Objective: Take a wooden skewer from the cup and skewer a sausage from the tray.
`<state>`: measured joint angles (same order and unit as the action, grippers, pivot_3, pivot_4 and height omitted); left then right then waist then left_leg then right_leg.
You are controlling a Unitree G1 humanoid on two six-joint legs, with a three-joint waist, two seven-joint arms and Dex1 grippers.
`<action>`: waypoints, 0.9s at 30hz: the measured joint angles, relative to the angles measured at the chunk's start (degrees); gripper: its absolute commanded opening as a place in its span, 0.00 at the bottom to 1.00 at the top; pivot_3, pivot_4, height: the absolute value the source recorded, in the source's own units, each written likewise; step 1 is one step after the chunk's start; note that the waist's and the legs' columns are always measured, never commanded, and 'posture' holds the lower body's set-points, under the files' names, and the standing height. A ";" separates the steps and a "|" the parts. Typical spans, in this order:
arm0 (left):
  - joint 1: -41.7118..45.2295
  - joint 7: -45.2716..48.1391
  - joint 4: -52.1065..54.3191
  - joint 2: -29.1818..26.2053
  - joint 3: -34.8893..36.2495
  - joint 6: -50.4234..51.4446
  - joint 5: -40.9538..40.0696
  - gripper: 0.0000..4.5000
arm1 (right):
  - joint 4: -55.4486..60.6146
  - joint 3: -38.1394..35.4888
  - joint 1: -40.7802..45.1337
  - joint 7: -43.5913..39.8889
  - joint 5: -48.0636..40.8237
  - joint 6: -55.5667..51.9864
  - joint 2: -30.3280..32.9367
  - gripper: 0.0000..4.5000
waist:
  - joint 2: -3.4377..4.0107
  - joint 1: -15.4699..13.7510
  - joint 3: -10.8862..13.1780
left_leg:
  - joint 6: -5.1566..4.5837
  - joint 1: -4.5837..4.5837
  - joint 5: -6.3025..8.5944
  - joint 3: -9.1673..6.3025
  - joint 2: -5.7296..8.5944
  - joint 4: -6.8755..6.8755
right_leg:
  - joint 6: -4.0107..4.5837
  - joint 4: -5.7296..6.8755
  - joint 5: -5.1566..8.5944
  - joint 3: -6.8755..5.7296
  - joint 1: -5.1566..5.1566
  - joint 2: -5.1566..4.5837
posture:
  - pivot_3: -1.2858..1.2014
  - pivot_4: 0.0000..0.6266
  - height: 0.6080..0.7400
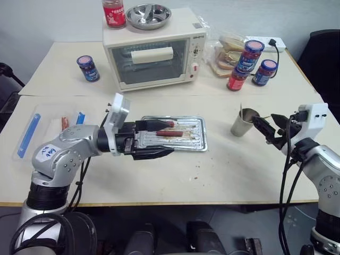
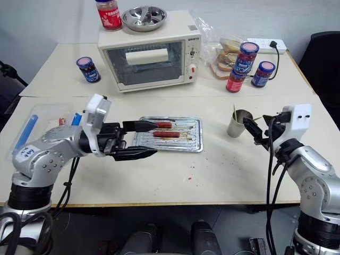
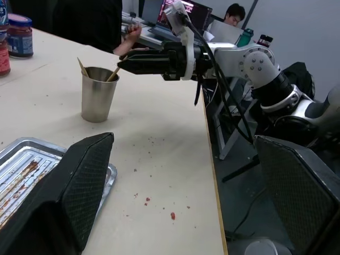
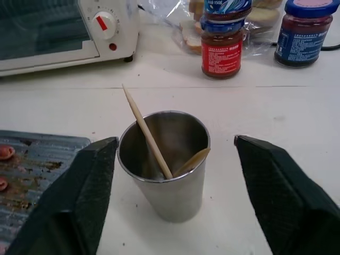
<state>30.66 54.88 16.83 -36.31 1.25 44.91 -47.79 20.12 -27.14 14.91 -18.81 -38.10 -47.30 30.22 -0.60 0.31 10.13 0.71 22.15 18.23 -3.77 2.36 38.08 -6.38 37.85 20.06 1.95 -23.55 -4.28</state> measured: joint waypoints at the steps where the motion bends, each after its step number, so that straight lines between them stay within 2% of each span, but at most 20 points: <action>1: 0.00 -0.02 -0.21 0.04 0.00 -0.08 0.16 1.00 | 0.02 0.03 0.00 0.04 -0.22 0.00 -0.29 0.52 | 0.00 0.02 0.00 | 0.00 0.00 0.00 0.00 0.00 0.00 | 0.00 0.00 0.00 0.00 0.00 0.00 | 0.52 0.24 1.00; 2: 0.00 -0.07 -0.46 0.17 0.00 -0.20 0.39 1.00 | 0.02 0.23 -0.02 0.21 -0.30 -0.01 -0.64 0.47 | 0.00 0.02 0.00 | 0.00 0.00 0.00 0.00 0.00 0.00 | 0.00 0.00 0.00 0.01 0.00 0.00 | 0.52 0.24 1.00; 6: 0.13 -0.25 -0.91 0.39 0.00 -0.35 0.74 1.00 | -0.05 0.92 -0.01 1.10 -0.16 0.13 -1.30 0.47 | 0.00 -0.03 0.00 | 0.00 0.00 0.00 0.00 0.01 0.01 | 0.00 0.00 0.00 0.01 0.00 -0.01 | 0.52 0.24 1.00; 7: 0.31 -0.26 -1.07 0.44 0.00 -0.37 0.77 1.00 | -0.19 0.95 0.00 1.22 -0.08 0.43 -1.50 0.42 | 0.00 -0.04 0.00 | 0.00 0.00 0.00 0.00 0.01 0.01 | 0.00 0.00 0.00 0.01 0.00 -0.01 | 0.52 0.24 1.00; 9: 0.52 -0.30 -1.23 0.47 0.00 -0.39 0.82 1.00 | -0.52 1.03 0.02 1.37 0.01 1.07 -1.58 0.37 | 0.00 -0.04 0.00 | 0.00 0.00 0.00 0.00 0.01 0.01 | 0.00 0.00 0.00 0.01 0.00 -0.01 | 0.52 0.24 1.00; 15: 1.44 -0.53 -1.71 1.38 0.00 -0.47 1.05 1.00 | -2.50 1.96 0.46 1.63 1.10 3.21 -1.63 0.02 | 0.00 0.04 0.00 | 0.00 0.00 0.00 0.00 0.01 0.01 | 0.00 0.01 0.00 0.01 -0.01 0.00 | 0.52 0.24 1.00; 22: 1.57 -0.62 -1.79 1.47 0.00 -0.88 1.48 1.00 | -1.84 2.01 2.39 2.07 0.42 1.97 -0.14 0.01 | 0.00 -0.03 0.00 | 0.00 0.00 0.00 0.00 0.02 0.02 | 0.00 0.01 0.00 0.01 -0.01 -0.01 | 0.52 0.24 1.00; 27: 0.48 -0.26 -1.82 0.30 0.33 -1.96 2.68 1.00 | 2.41 1.11 6.22 -2.30 -5.66 -6.51 12.89 0.01 | 0.06 -0.01 0.03 | -0.01 0.02 -0.01 0.00 -0.01 -0.01 | 0.00 -0.04 0.00 -0.01 -0.02 -0.01 | 0.52 0.24 1.00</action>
<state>31.13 54.62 15.01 -36.01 1.59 42.95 -45.11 22.54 -26.03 21.13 -21.11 -43.75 -53.81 43.11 -0.54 0.30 10.15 0.69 22.17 18.22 -3.78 2.34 38.06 -6.38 37.81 20.06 1.94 -23.57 -4.28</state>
